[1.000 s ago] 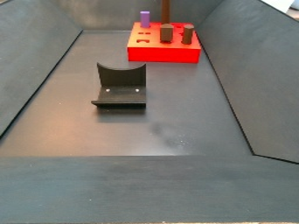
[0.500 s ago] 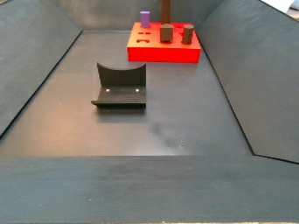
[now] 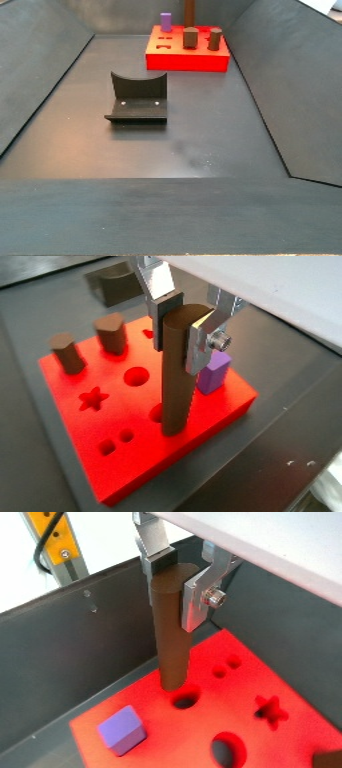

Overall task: Pick up the oval object. Move up. Place the oval object on the fixture. Regrasp the oval object. Move to above the board. Insert the oval object.
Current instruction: Insert the oval object.

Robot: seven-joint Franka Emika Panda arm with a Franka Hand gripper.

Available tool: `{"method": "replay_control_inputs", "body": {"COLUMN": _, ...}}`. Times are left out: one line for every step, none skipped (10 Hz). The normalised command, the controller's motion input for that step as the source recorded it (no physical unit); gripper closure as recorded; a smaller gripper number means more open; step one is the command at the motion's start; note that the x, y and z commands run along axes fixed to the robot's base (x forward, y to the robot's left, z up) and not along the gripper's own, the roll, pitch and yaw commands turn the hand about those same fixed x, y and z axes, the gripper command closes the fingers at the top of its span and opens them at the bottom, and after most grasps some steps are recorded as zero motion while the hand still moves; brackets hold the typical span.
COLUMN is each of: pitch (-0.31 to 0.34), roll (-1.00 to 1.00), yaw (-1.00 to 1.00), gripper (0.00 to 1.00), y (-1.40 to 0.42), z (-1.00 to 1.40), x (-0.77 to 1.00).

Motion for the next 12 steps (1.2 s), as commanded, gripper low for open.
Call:
{"method": "replay_control_inputs", "body": {"pitch": -0.027, "roll": 0.13, "yaw": -0.90, "gripper": 1.00, "y": 0.01, "z": 0.00, "x": 0.07}}
{"method": "replay_control_inputs", "body": {"pitch": -0.017, "roll": 0.03, "yaw": -0.82, "gripper": 1.00, "y": 0.12, "z": 0.00, "x": 0.00}}
{"method": "replay_control_inputs", "body": {"pitch": -0.007, "roll": -0.02, "yaw": -0.47, "gripper": 1.00, "y": 0.27, "z": 0.00, "x": -0.15}}
{"method": "replay_control_inputs", "body": {"pitch": 0.000, "roll": -0.08, "yaw": -0.37, "gripper": 1.00, "y": 0.42, "z": 0.04, "x": -0.13}}
{"method": "replay_control_inputs", "body": {"pitch": 0.000, "roll": -0.17, "yaw": -0.20, "gripper": 1.00, "y": 0.42, "z": 0.00, "x": -0.09}}
{"method": "replay_control_inputs", "body": {"pitch": -0.034, "roll": -0.18, "yaw": -0.17, "gripper": 1.00, "y": 0.23, "z": -0.04, "x": -0.08}}
{"method": "replay_control_inputs", "body": {"pitch": -0.027, "roll": -0.16, "yaw": -0.11, "gripper": 1.00, "y": -0.04, "z": -0.21, "x": 0.01}}
{"method": "replay_control_inputs", "body": {"pitch": -0.034, "roll": -0.17, "yaw": -0.10, "gripper": 1.00, "y": -0.11, "z": -0.26, "x": 0.04}}
{"method": "replay_control_inputs", "body": {"pitch": -0.043, "roll": -0.17, "yaw": -0.09, "gripper": 1.00, "y": -0.10, "z": -0.35, "x": 0.00}}
{"method": "replay_control_inputs", "body": {"pitch": -0.064, "roll": -0.15, "yaw": -0.10, "gripper": 1.00, "y": -0.02, "z": -0.41, "x": 0.00}}
{"method": "replay_control_inputs", "body": {"pitch": -0.070, "roll": 0.00, "yaw": -0.08, "gripper": 1.00, "y": 0.00, "z": -0.61, "x": 0.00}}
{"method": "replay_control_inputs", "body": {"pitch": -0.059, "roll": 0.02, "yaw": -0.07, "gripper": 1.00, "y": 0.00, "z": -0.68, "x": 0.00}}
